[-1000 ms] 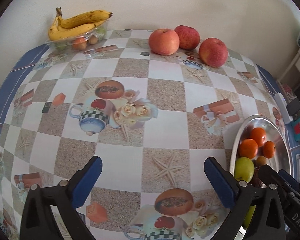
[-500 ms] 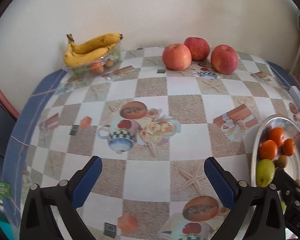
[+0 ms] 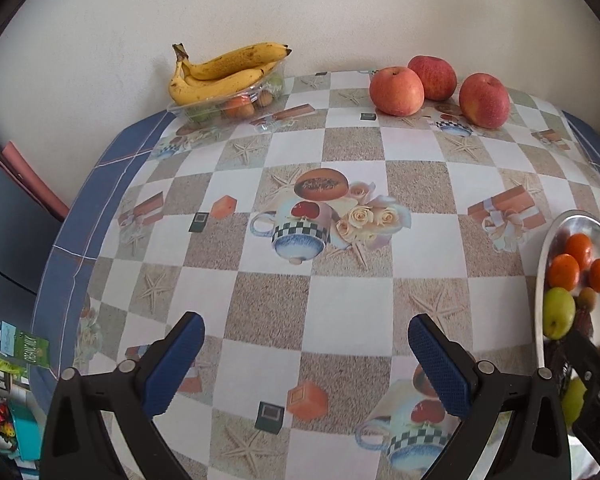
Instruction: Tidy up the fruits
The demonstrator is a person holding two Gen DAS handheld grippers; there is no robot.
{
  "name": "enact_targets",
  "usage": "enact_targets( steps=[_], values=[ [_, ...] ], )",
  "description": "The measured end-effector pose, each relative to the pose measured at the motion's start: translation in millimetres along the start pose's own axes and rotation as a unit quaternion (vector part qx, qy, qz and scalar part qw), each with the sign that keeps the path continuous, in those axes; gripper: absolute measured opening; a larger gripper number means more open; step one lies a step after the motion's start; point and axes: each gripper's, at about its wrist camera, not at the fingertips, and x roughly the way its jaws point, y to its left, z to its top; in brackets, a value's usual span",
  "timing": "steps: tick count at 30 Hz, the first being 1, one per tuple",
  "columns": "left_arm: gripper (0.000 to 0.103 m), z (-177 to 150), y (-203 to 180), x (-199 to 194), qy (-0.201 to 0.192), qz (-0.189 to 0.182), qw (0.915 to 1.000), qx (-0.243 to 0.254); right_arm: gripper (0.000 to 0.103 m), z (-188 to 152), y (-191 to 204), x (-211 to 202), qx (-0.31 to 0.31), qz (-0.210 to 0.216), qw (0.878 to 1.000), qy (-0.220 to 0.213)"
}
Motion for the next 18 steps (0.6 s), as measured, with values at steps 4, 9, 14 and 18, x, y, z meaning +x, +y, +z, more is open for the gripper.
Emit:
enact_targets(
  steps=[4, 9, 14, 18],
  values=[
    [0.103, -5.2, 11.7, -10.2, 0.002, -0.018, 0.9998, -0.002, 0.097, -6.3, 6.1, -4.6, -0.002, 0.002, 1.0, 0.004],
    [0.103, -18.0, 28.7, -15.1, 0.024, -0.023, 0.9994, -0.009, 0.097, -15.2, 14.3, -12.8, -0.016, 0.006, 1.0, 0.002],
    [0.103, -32.8, 47.5, -21.0, 0.016, -0.007, 0.9997, -0.016, 0.097, -23.9, 19.8, -21.7, -0.025, 0.005, 1.0, -0.004],
    [0.103, -43.1, 58.4, -21.8, 0.019, -0.014, 0.9996, -0.019, 0.097, -30.2, 23.7, -29.8, -0.03, 0.007, 0.999, -0.013]
  ],
)
